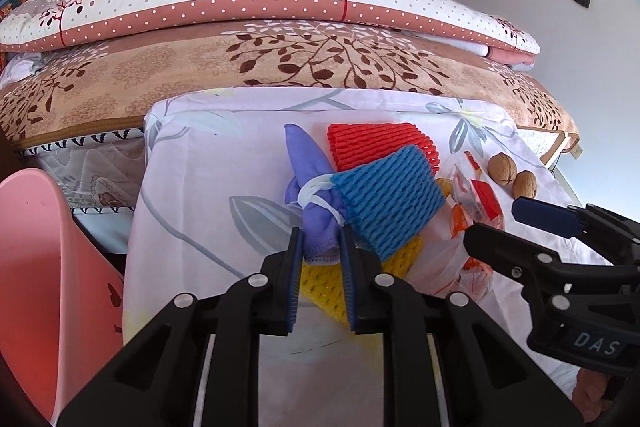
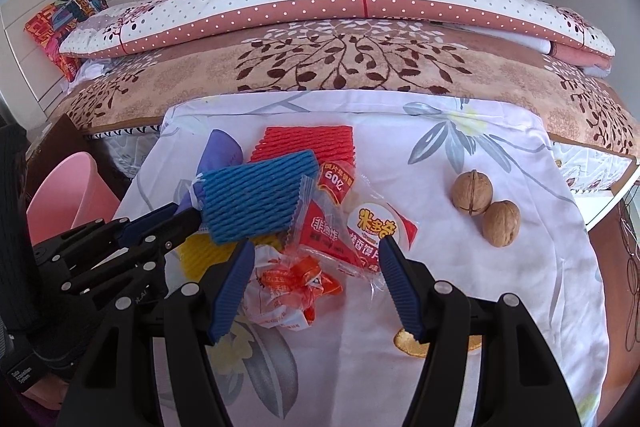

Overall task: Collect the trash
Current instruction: 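Lift the purple cloth with the left tool while the right tool closes on the snack bags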

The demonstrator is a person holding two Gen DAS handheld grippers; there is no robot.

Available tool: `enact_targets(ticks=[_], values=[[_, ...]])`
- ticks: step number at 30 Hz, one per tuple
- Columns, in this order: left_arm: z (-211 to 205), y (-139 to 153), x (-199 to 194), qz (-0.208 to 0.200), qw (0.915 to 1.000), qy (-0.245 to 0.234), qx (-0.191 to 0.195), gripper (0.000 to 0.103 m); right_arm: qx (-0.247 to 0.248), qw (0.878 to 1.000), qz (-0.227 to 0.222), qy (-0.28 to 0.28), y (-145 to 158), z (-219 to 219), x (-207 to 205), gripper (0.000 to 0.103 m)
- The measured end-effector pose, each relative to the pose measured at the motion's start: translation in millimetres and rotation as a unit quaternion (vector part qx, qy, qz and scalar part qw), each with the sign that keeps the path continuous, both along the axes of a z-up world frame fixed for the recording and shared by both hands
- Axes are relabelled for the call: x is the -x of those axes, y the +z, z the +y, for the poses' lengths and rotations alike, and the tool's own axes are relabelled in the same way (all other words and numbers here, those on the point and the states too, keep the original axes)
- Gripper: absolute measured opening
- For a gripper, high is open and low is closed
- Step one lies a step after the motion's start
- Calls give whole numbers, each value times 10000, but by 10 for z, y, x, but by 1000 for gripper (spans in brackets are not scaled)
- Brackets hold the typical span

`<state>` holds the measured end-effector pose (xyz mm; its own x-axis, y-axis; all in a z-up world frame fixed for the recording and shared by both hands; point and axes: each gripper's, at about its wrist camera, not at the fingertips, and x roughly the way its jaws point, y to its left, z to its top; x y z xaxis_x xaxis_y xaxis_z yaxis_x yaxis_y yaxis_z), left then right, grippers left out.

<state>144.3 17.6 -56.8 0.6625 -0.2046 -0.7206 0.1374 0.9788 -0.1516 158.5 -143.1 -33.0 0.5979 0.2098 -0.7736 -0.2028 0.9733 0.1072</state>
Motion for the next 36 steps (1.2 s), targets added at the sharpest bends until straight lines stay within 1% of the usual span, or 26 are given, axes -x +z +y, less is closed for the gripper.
enact_targets(ticks=[2,4,6,7,9,10,11,18,23,28,31,36], values=[[-3,24,26,-16,10000,-35,34,17,-43,10000,4,-37,1,-16,-20,64],[-5,50,59,-23,10000,-67,65,16,-67,10000,2,-32,5,-31,-30,55],[-1,82,102,-32,9999,-93,118,16,-152,9999,25,-11,17,-55,-21,49],[3,100,125,-50,9998,-104,133,16,-203,9998,9,5,30,-67,-4,39],[14,140,175,-79,9998,-109,146,16,-262,9996,-33,36,67,-86,33,28],[24,159,200,-84,9997,-120,174,16,-243,9997,-70,21,88,-93,55,17],[34,179,226,-95,9997,-121,200,16,-249,9996,-102,17,108,-107,77,15],[84,354,399,-212,9992,-109,315,16,-626,9976,-274,-68,304,-260,225,10],[131,521,513,-419,9988,-3,264,16,-873,9943,-599,77,567,-259,353,9],[223,628,593,-503,9982,242,227,16,-964,9918,-776,321,743,-131,419,9],[275,652,627,-516,9979,360,143,16,-983,9909,-774,488,790,1,429,9],[416,686,702,-575,9966,580,123,16,-986,9889,-753,814,858,287,442,9]])
